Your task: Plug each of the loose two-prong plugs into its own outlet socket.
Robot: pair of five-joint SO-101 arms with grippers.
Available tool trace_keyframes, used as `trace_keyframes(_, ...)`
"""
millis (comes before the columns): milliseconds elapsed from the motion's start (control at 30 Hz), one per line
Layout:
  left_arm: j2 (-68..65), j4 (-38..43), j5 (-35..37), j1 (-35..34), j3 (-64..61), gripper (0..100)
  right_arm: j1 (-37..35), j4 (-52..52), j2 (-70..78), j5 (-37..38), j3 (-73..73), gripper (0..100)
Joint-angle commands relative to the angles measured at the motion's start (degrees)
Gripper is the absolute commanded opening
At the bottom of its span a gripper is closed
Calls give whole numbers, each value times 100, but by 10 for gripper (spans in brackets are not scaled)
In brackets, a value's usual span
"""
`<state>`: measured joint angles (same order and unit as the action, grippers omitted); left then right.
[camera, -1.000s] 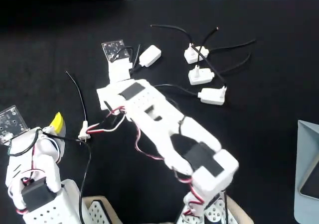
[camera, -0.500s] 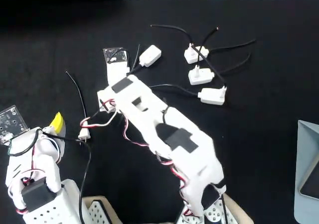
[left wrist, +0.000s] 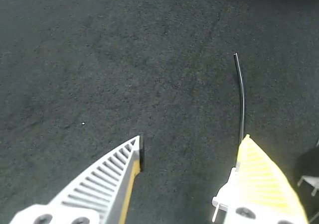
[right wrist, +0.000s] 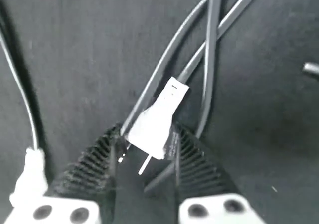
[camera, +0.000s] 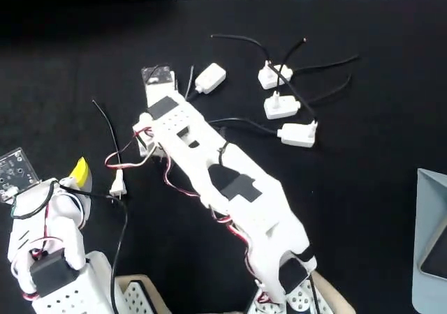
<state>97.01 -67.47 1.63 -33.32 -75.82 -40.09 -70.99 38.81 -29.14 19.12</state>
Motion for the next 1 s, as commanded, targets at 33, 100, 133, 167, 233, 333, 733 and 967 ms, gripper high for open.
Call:
trace_keyframes(33, 18, 132, 44, -48, 101, 306, -35, -1292, -251, 457, 629, 12)
trace_keyframes(100, 18, 132, 44, -48, 101, 306, -35, -1749, -497, 651, 637, 12)
trace_keyframes(133, 18, 132, 44, -48, 101, 306, -44, -1978, -637, 774, 629, 12)
trace_keyframes(167, 18, 132, 44, -48, 101, 306, -44, -2198, -787, 914, 629, 12)
trace_keyframes(233, 18, 132, 44, -48, 101, 306, -35, -2611, -1086, 1204, 620, 12)
trace_keyframes(333, 18, 132, 44, -48, 101, 306, -35, -2989, -1516, 1574, 453, 12)
trace_keyframes(733, 18, 132, 44, -48, 101, 306, 431, -2031, -3855, 2453, -2809, 16)
trace_keyframes(967, 18, 132, 44, -48, 101, 306, 633, -1662, -4163, 2541, -3714, 141)
